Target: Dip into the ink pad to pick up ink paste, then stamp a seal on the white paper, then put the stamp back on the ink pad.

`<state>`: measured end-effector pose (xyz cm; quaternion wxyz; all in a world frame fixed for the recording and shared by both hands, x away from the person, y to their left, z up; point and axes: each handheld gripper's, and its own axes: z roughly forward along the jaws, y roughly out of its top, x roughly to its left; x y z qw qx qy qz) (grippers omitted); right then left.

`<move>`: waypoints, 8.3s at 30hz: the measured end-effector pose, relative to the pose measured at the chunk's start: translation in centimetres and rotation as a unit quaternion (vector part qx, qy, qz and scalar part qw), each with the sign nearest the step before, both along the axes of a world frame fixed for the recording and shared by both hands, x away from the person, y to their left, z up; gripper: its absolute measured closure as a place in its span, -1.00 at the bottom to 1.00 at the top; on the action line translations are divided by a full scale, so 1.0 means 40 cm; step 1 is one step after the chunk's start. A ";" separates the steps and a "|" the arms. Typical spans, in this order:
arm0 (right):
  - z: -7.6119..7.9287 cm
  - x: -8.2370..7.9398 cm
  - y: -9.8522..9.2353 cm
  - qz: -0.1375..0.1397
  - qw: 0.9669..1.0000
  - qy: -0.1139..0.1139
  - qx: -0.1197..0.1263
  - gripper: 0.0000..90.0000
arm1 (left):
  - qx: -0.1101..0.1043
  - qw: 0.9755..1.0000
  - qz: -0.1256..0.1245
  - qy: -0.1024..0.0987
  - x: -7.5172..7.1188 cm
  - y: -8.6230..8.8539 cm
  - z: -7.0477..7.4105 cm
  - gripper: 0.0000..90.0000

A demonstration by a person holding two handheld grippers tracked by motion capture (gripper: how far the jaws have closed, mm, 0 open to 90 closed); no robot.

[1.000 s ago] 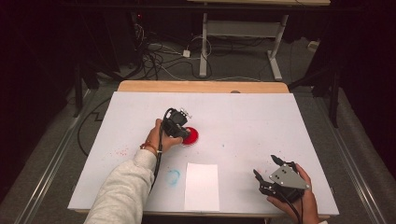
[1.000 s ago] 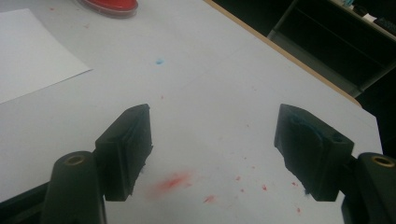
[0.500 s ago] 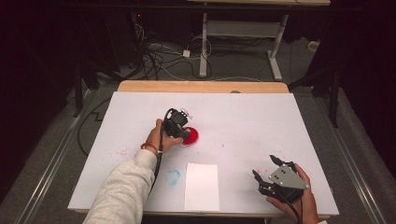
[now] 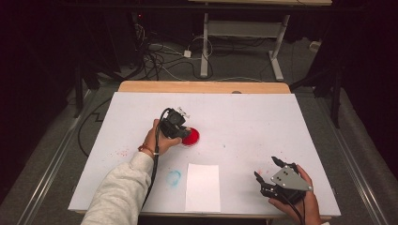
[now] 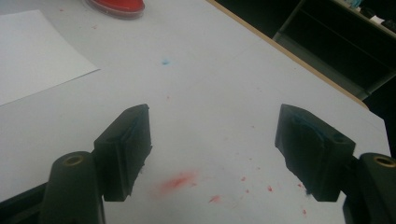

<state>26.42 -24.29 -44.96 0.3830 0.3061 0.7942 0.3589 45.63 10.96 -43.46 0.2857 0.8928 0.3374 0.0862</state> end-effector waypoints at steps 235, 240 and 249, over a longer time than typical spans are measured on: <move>0.003 0.009 0.020 0.031 0.999 0.023 -0.005 -0.38 | -0.033 0.993 -0.079 -0.078 -0.187 0.049 0.069 0.63; 0.001 0.010 0.014 0.024 0.999 0.025 -0.001 -0.39 | -0.020 0.994 -0.079 -0.070 -0.146 0.024 0.070 0.63; -0.005 0.008 0.021 0.031 0.999 0.031 -0.009 -0.39 | 0.013 0.996 -0.075 -0.039 -0.081 -0.016 0.039 0.63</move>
